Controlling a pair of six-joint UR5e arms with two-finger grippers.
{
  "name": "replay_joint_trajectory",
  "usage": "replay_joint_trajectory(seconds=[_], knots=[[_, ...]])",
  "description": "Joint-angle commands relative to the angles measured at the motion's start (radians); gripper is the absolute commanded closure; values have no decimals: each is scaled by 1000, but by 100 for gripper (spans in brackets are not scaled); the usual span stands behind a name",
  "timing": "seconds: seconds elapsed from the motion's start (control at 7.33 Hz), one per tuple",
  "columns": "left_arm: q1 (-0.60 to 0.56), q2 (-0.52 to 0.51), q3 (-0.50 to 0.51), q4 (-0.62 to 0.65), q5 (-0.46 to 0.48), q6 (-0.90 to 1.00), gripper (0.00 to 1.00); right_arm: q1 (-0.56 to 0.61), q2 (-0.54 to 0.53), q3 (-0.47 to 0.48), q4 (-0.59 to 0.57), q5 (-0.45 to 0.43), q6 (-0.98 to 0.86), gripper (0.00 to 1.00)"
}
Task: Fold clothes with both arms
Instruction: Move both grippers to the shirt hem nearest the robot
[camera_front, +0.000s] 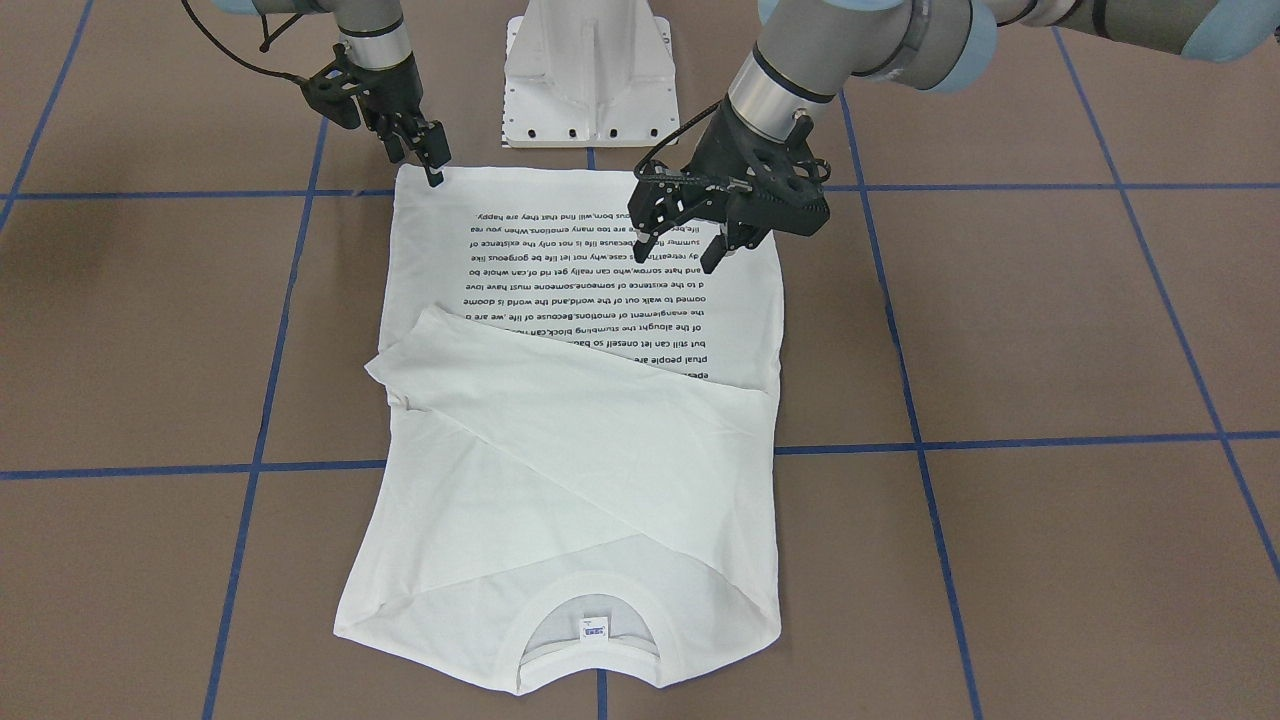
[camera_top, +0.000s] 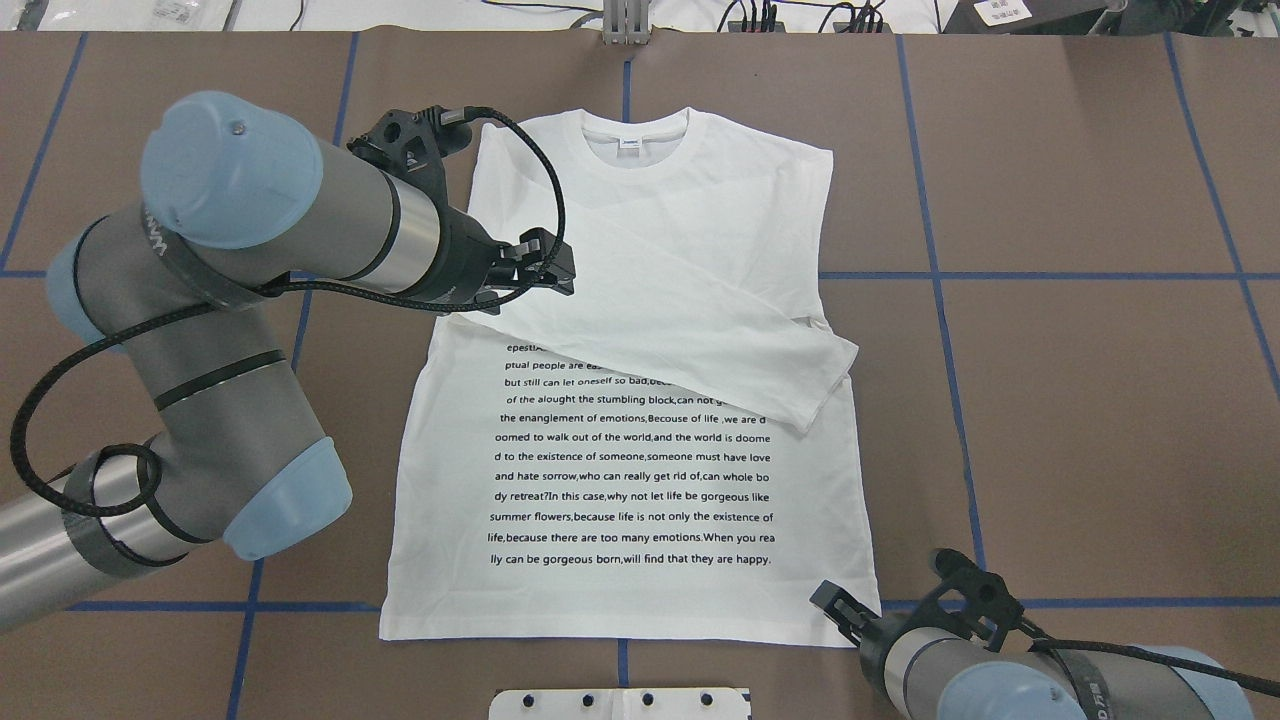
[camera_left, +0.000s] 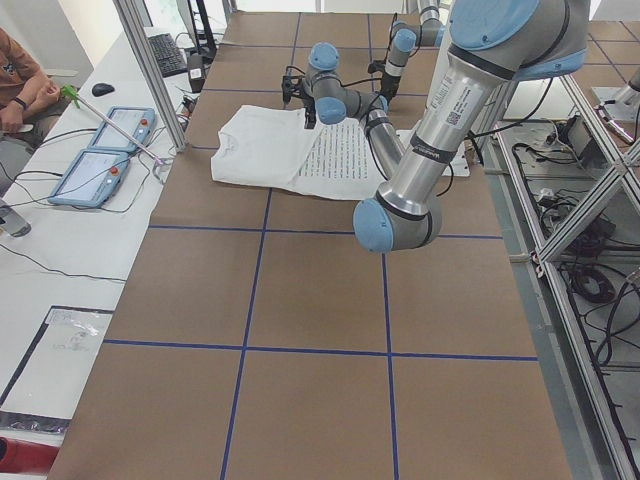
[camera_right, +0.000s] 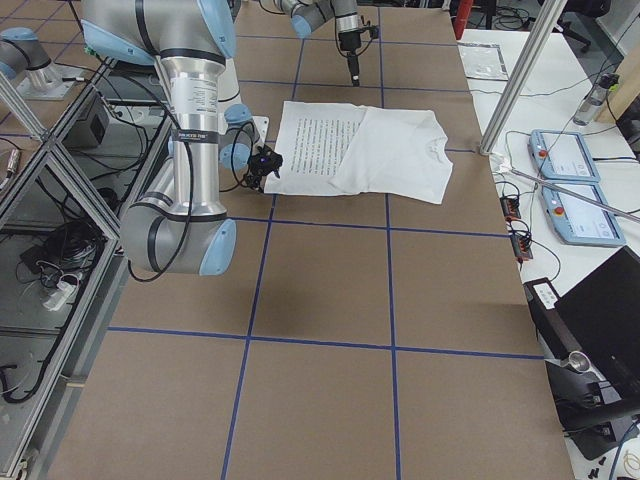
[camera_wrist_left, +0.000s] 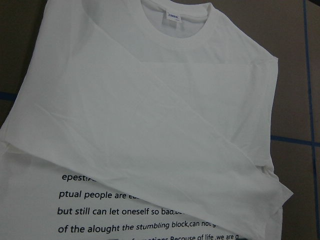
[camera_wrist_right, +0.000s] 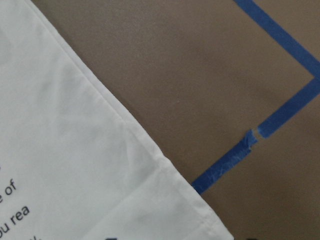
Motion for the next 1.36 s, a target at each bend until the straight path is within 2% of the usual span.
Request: replay_joint_trajectory(seconds=[0.0,0.14,0.27,0.55,0.68,0.82,0.96,1.09,1.23], knots=[[0,2,0,2,1,0,18,1,2,-2,-3,2,4,41],[0,2,0,2,0,-1,18,4,-6,12,-5,2,5,90],[0,2,0,0,0,-1,18,2,-13,20,-8,3,5,100],[0,4,0,2,0,-3,18,-8,-14,35,-66,6,4,100],[-1,4,-7,5,-3,-9,18,-7,-17,78,-101,11,4,100],[14,65,-93,106,-3,-15,18,-7,-15,92,-118,13,2,100],[35,138,-178,135,1,-38,18,-5,-17,124,-118,13,1,100],[81,230,-218,134,9,-55,18,2,-18,158,-120,11,2,100],[162,279,-232,132,65,-137,18,7,-17,164,-121,13,2,100]])
